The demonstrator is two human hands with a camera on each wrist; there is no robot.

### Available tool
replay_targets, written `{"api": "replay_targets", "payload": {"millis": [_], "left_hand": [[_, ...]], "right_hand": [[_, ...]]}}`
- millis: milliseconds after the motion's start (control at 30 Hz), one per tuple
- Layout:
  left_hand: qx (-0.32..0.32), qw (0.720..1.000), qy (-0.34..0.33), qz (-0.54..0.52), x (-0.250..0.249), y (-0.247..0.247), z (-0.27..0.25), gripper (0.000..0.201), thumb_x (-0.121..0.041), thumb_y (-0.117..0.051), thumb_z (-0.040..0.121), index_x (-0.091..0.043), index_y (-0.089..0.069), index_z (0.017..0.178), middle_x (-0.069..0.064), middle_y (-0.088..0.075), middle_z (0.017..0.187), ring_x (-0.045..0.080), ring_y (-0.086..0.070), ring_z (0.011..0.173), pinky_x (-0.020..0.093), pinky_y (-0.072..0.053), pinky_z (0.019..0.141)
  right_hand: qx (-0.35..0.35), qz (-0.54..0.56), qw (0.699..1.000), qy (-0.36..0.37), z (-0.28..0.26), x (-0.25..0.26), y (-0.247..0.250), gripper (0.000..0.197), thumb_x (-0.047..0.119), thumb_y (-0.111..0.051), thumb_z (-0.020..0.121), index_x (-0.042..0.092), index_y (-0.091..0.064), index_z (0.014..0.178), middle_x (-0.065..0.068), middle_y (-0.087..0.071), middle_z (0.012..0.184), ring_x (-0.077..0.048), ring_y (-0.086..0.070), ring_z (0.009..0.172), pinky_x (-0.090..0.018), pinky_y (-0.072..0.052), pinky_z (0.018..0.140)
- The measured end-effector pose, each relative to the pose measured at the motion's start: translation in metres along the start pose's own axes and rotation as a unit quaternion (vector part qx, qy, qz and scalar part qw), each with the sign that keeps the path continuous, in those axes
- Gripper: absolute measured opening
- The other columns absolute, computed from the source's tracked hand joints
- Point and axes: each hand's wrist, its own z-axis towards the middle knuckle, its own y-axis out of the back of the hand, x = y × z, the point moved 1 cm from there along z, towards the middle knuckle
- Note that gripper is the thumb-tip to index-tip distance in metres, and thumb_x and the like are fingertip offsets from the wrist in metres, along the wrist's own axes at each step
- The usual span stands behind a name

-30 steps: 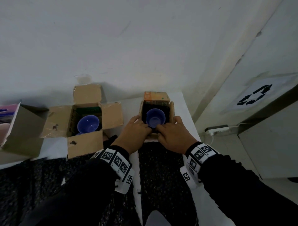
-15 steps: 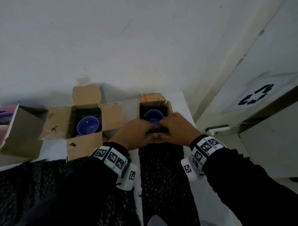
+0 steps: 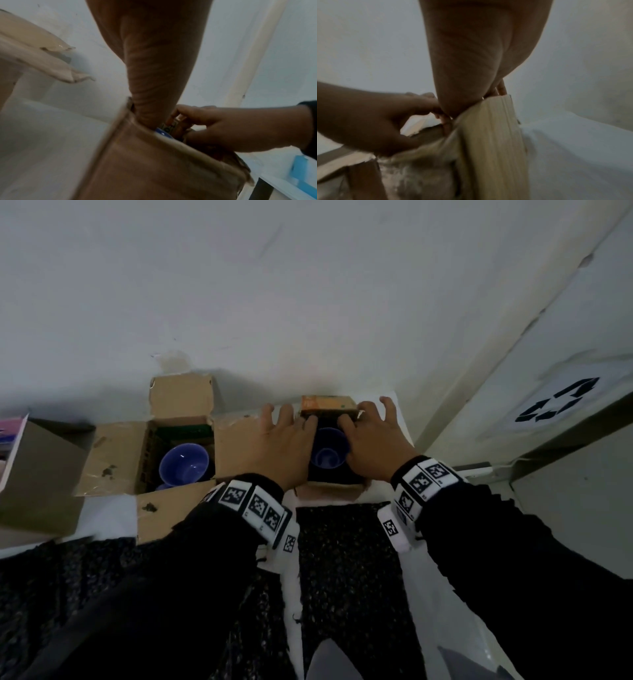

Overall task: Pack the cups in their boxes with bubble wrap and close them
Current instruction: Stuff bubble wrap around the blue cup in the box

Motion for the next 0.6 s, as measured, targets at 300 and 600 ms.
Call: {"api": "replay_targets", "payload": {"millis": [300,600], "left_hand": [[-0.007,1.000,0.008,-0.026,-0.005,-0.018,0.005,0.033,-0.029,-0.055,0.081,-0.020,-0.052,0.112,0.001,-0.058,0.112,0.033,-0.037,0.116,0.048,-0.028,0.093],[-0.146,0.976,-0.002,-0.164,-0.012,-0.037,-0.046,0.031,-0.019,-0.047,0.086,-0.017,-0.062,0.114,0.012,-0.049,0.138,0.038,-0.039,0.125,0.048,-0.032,0.093]], "right_hand": [[0.070,0.084,0.994,-0.021,0.008,-0.004,-0.001,0.034,0.029,-0.040,0.096,0.019,-0.041,0.129,-0.012,-0.066,0.114,-0.032,-0.017,0.145,-0.059,0.002,0.114],[-0.217,0.344,0.904,-0.133,-0.107,0.009,-0.048,0.021,0.011,-0.053,0.092,0.017,-0.059,0.111,-0.007,-0.060,0.107,-0.030,-0.054,0.102,-0.039,-0.044,0.084]]}}
